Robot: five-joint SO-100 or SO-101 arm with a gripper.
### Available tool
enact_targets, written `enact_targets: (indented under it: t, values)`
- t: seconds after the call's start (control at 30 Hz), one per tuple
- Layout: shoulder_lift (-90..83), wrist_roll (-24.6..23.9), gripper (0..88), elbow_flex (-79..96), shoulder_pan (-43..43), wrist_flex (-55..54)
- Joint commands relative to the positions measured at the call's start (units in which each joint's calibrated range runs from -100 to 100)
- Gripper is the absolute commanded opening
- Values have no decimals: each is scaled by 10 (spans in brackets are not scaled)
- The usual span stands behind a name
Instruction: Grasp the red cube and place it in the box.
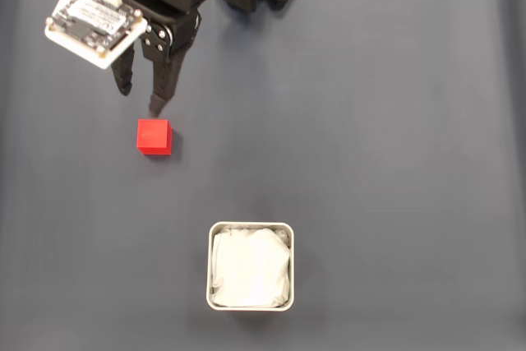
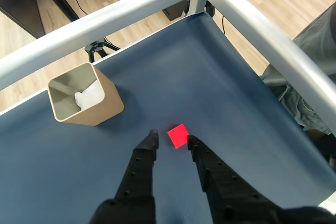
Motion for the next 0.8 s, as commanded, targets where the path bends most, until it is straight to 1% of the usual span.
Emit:
enact_targets:
  t: [0.0, 0.23, 0.77]
  values:
    - [5, 6, 160, 4, 12, -25]
    - [15, 13, 206, 46, 25, -69]
    - [20, 44, 255, 177, 56, -213]
